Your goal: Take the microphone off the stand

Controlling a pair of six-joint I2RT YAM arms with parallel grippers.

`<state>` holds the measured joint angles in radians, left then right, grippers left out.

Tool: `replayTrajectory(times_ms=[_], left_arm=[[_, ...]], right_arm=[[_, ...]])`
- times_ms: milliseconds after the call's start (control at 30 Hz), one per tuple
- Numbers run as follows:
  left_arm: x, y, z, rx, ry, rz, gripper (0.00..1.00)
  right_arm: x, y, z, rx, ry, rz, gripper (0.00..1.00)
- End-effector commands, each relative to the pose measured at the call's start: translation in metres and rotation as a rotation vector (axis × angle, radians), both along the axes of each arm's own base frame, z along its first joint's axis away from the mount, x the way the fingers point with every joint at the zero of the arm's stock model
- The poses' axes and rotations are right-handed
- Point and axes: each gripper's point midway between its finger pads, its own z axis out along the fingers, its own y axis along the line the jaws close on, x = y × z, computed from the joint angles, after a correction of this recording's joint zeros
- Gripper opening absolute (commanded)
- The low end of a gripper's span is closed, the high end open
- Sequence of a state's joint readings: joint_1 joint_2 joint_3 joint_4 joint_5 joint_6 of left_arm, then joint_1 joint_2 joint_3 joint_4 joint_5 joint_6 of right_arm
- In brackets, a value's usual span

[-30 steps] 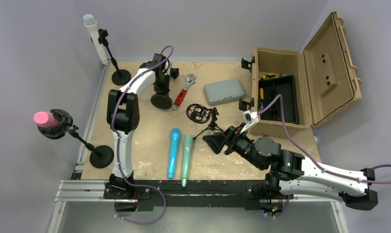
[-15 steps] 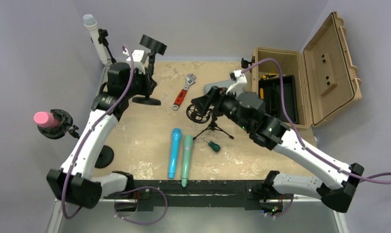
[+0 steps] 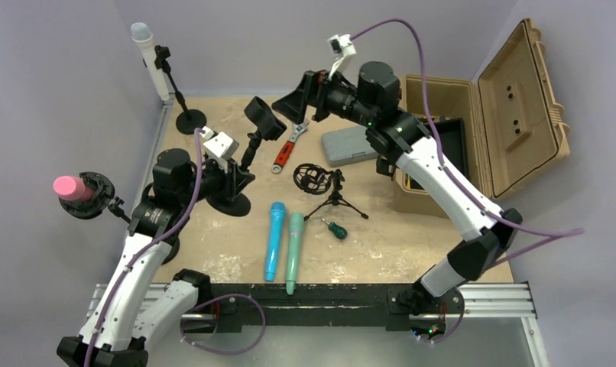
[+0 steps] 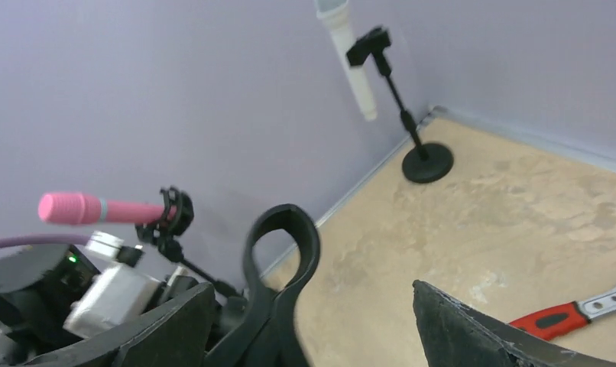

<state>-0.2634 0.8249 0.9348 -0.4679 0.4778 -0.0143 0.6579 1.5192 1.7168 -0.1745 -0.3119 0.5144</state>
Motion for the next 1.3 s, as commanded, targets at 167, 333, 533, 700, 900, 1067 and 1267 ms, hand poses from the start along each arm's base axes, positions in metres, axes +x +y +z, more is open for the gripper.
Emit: replayTrajectory(times_ms=[167, 333, 533, 700, 900, 1067, 1267], left_arm=[[-0.014, -0.02, 0.016, 0.044, -0.192, -0.164, 0.0], [-0.014, -0.021, 0.012, 0.041, -0.191, -0.167, 0.0], [-0.013, -0.02, 0.011, 0.046, -0.192, -0.155, 0.0], [-0.004, -0.011, 0.008, 0.058, -0.18, -0.078, 0.0], [0.014, 0.012, 0.002, 0.096, -0.105, 0.104, 0.31], [0.026, 0.033, -0.001, 0.118, -0.083, 0.254, 0.76], [0.032, 0.086, 0.009, 0.134, -0.112, 0.578, 1.0]], right_arm=[[-0.041, 0.035, -0.024, -0.088, -0.053, 0.371, 0.98], [-0.051, 0.043, -0.061, -0.116, 0.022, 0.46, 0.83], [-0.062, 0.059, -0.074, -0.11, 0.042, 0.505, 0.72], [-0.061, 0.067, -0.059, -0.047, 0.028, 0.507, 0.35], [-0.051, 0.074, -0.034, 0.01, -0.03, 0.431, 0.0], [-0.039, 0.073, -0.008, 0.057, -0.107, 0.3, 0.0], [0.001, 0.056, -0.013, -0.035, -0.132, 0.019, 0.0]])
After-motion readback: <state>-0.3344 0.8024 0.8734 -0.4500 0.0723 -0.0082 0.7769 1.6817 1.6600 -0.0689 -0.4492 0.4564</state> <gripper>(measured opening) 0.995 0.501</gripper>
